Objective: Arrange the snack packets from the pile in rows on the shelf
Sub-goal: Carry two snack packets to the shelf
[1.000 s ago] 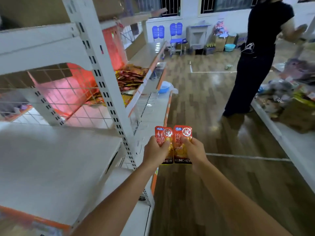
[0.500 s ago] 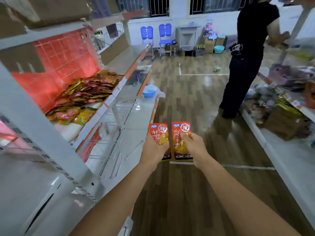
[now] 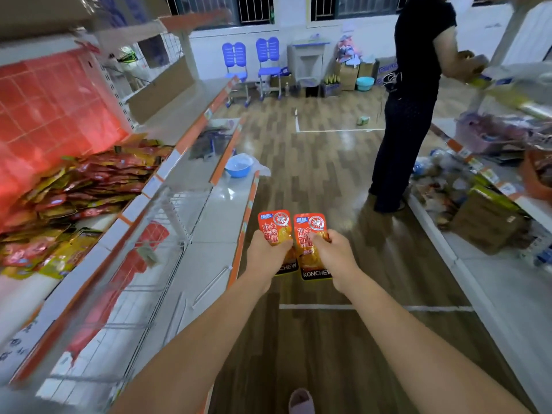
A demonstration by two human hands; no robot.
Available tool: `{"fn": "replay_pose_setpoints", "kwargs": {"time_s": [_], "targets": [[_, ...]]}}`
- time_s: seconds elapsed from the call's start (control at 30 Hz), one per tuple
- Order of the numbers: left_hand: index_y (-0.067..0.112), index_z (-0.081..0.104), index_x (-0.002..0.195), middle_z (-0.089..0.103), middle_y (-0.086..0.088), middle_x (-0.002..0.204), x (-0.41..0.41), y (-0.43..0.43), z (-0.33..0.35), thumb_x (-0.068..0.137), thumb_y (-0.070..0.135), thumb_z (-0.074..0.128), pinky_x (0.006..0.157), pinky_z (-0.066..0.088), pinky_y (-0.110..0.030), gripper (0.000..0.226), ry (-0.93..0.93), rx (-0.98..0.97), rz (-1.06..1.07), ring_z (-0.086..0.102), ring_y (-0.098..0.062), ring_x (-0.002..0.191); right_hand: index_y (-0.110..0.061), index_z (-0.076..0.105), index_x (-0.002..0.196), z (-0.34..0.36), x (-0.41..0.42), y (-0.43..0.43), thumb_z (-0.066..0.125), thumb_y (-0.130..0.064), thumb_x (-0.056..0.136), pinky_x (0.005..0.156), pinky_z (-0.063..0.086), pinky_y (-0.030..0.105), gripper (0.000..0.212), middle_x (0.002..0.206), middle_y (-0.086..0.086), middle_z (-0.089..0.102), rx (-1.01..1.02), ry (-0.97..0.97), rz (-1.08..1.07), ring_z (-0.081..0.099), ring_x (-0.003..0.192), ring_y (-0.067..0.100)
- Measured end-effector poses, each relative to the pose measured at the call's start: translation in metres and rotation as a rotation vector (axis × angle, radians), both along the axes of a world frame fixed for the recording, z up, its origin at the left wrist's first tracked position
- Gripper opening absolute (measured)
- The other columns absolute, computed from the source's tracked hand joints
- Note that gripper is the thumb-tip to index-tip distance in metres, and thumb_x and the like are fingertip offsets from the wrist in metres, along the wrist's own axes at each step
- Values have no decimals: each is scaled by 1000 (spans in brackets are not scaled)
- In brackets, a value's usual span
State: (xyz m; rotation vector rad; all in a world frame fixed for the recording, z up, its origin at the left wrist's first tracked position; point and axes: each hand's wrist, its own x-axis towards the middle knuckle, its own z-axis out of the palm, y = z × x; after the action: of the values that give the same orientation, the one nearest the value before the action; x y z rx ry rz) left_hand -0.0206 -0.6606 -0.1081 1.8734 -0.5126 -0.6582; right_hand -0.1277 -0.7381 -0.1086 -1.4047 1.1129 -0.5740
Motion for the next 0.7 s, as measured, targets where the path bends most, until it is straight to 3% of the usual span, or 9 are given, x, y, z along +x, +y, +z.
{"fn": "replay_pose_setpoints", "kwargs": {"time_s": [0.1,0.27,0.43,0.7], "targets": [[22,49,121,62,3,112,30,-53,2,89,32,66,81,49,-30,37,51,-51,-21,60,-12,99,-19,53,118,2,26,-53,52,-41,95,92,52,40,32,109,1,63,3,5,-1,62,99,17],[26,48,128,62,5,114,78,-138,14,95,38,55,92,50,-36,36,105,-112,-40,61,-12,99,-20,54,113,11,69,-133,50,-40,97,86,51,34,27,107,0,64,-11,-13,-8,62,96,15],[31,47,120,59,11,103,117,-208,9,99,38,46,88,48,-32,22,139,-127,-11,59,-7,93,-17,56,118,11,108,-201,46,-36,99,94,51,42,28,109,2,66,24,-50,-20,63,100,19],[33,44,111,57,18,91,194,-336,-8,101,35,43,62,40,-18,10,117,-94,-4,56,0,83,-17,59,112,-8,186,-338,48,-31,99,91,53,40,22,107,2,67,21,-68,21,65,99,19]]}}
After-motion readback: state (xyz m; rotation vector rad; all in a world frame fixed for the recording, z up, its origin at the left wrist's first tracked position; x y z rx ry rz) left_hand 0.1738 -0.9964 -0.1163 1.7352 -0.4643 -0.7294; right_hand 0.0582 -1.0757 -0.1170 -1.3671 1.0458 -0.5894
